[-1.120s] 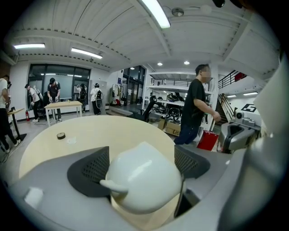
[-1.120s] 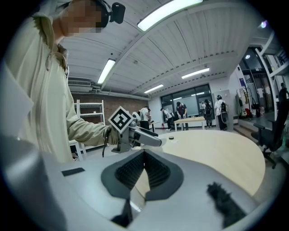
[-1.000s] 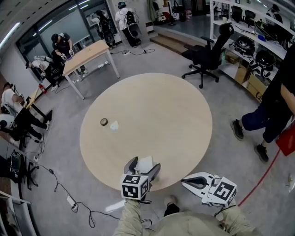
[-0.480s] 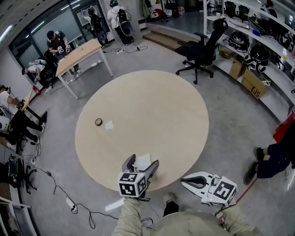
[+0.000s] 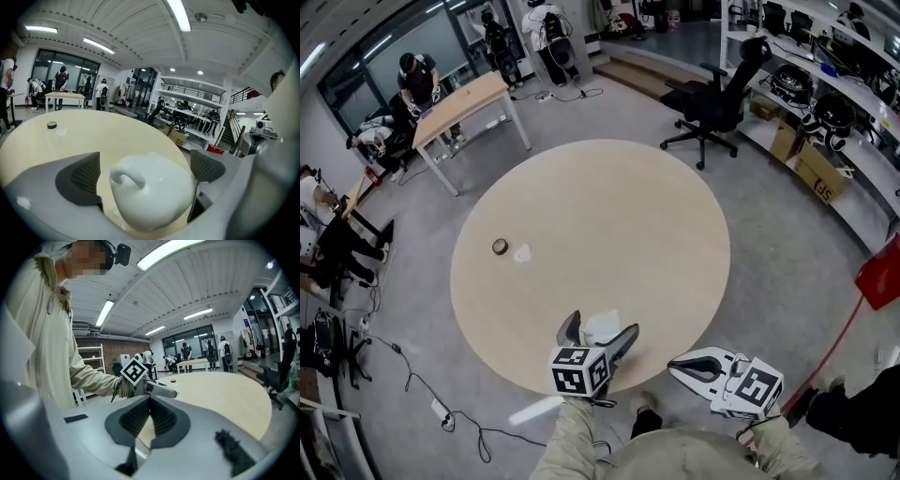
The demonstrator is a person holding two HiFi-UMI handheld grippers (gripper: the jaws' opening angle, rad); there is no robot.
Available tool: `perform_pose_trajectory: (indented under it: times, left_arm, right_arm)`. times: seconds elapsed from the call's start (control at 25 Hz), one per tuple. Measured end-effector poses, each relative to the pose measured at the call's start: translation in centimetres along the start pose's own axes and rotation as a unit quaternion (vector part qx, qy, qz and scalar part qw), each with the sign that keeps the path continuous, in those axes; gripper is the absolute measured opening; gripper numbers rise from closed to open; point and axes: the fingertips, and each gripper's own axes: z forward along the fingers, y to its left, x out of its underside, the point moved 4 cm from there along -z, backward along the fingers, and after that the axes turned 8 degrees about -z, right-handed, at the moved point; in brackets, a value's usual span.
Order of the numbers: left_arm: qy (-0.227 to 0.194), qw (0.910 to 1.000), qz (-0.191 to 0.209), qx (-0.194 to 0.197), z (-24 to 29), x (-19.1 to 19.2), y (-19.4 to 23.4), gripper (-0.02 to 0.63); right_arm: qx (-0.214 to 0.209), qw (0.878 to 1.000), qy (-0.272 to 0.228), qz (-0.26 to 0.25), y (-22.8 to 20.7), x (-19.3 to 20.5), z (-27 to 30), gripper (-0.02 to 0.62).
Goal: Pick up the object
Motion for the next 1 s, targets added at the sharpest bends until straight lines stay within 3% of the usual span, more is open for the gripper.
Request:
perform_pose_trajectory:
  times: [0.16, 0.24, 0.32, 0.36, 0.44, 0.56, 0.72, 1.0]
  left_arm:
    - [0.087, 0.9936, 0.068, -0.022, 2.2, 3.7, 0.0, 0.592]
    - [0.111, 0.9909, 0.069, -0.031, 2.8, 5.9, 0.3, 0.588]
    - [0.113, 0.9905, 0.064, -0.047, 2.7, 7.0, 0.8, 0.553]
    - [0.111, 0.99, 0.069, -0.054, 2.7, 7.1, 1.0, 0.501]
    - [0.111, 0.9892, 0.076, -0.059, 2.6, 7.2, 1.2, 0.485]
    - [0.121, 0.9887, 0.074, -0.049, 2.7, 7.2, 1.1, 0.482]
    - [0.125, 0.9877, 0.087, -0.035, 2.7, 7.6, 0.4, 0.383]
    - [0.126, 0.9856, 0.105, -0.041, 3.1, 7.7, -0.1, 0.349]
  right_arm:
    - [0.0, 1.0, -0.002, 0.003, -1.1, -0.2, 0.0, 0.003]
    - [0.001, 1.0, -0.001, 0.004, -1.3, 0.0, -0.1, 0.003]
    - [0.003, 1.0, 0.0, 0.006, -1.5, 0.1, -0.2, 0.003]
    - [0.005, 1.0, 0.001, 0.007, -1.5, 0.1, -0.3, 0.003]
    - [0.008, 1.0, 0.002, 0.011, -1.5, 0.3, -0.5, 0.003]
    - [0.01, 1.0, 0.004, 0.016, -1.4, 0.6, -0.5, 0.003]
    - [0.008, 1.0, 0.005, 0.016, -1.2, 0.5, -0.2, 0.003]
    - [0.004, 1.0, 0.007, 0.016, -1.4, 0.5, 0.0, 0.003]
